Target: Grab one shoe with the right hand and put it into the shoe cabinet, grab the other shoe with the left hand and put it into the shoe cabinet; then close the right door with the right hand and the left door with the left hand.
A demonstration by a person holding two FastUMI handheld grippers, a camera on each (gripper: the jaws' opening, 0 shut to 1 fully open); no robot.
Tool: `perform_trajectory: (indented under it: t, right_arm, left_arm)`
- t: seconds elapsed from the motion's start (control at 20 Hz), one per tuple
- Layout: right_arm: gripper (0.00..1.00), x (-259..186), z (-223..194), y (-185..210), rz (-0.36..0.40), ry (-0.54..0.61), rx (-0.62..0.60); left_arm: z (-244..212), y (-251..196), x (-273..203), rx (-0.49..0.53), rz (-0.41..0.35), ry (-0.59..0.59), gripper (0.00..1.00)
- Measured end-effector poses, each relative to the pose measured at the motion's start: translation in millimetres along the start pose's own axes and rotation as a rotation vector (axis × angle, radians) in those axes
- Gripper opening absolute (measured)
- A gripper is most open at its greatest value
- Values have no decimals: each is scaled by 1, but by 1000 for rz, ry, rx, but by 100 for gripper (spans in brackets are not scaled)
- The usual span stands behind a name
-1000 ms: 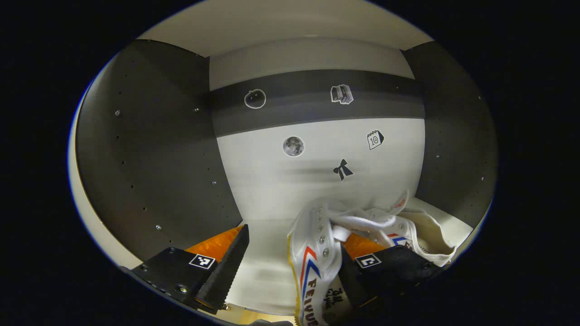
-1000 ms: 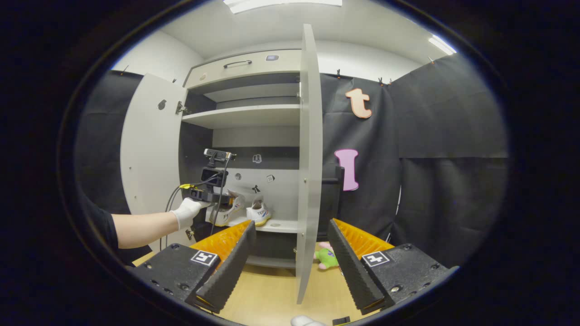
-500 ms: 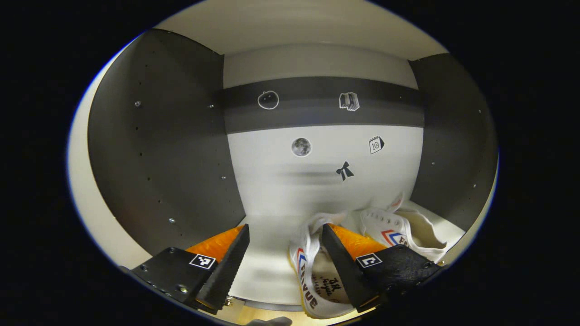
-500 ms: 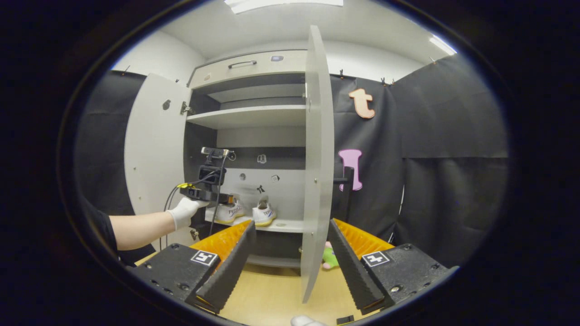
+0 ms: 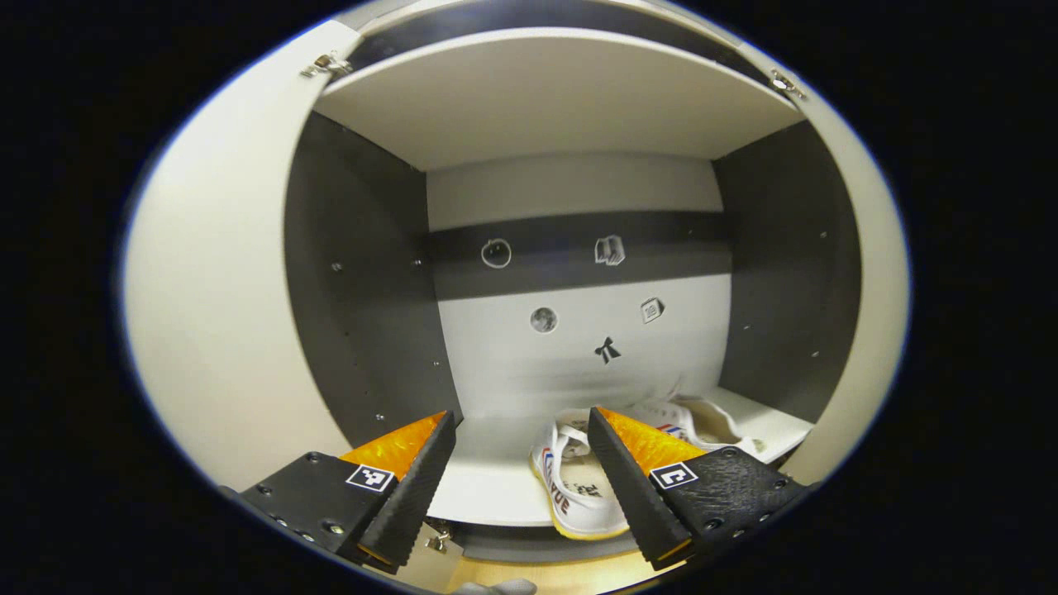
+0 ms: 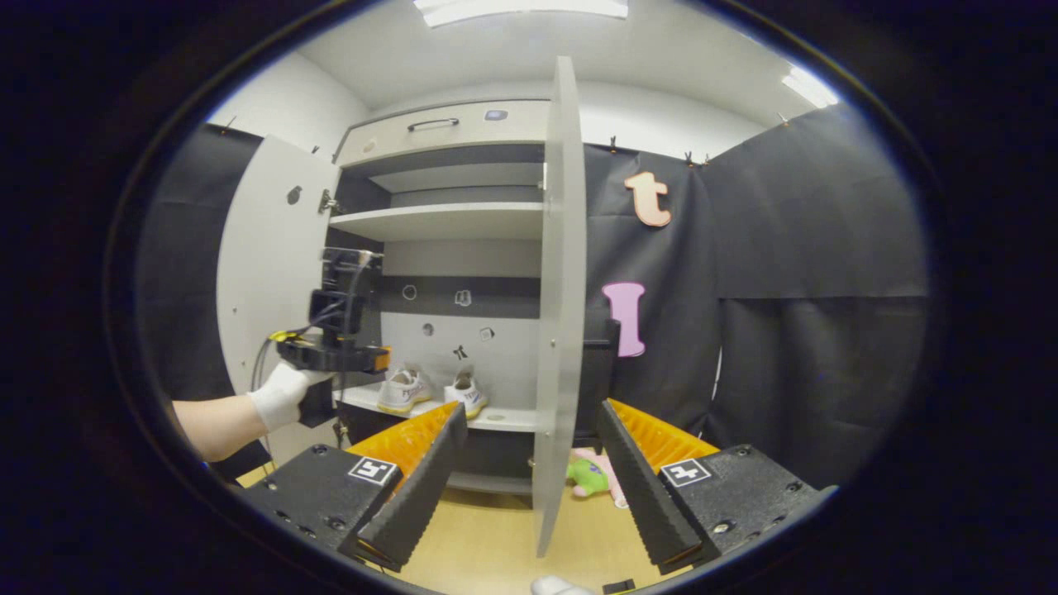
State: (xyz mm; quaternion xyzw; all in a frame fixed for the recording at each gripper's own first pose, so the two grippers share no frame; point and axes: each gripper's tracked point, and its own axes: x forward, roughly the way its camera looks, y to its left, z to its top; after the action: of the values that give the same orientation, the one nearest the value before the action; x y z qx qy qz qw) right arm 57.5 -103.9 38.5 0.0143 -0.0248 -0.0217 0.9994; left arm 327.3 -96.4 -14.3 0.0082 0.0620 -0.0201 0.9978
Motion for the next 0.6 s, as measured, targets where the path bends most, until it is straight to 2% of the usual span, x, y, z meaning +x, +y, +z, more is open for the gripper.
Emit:
perform_trajectory:
  t: [0.05,0.1,0.15,0.3,0.6]
  right_arm:
    - [100,1,0,-9,-19,0,1]
    - [100,0,0,-18,-37,-1,2]
    - [100,1,0,-27,-56,-4,4]
    - [100,-1,2,-42,-88,-5,16]
    - [100,7,-1,-84,-166,-10,3]
  left_arm:
    - [4,3,-17,12,0,-19,96]
    - [7,4,-35,17,3,-43,100]
    - [8,1,-54,12,-5,-55,96]
    - [9,6,-110,5,-6,-90,96]
    - [-24,7,-205,-13,-2,-65,96]
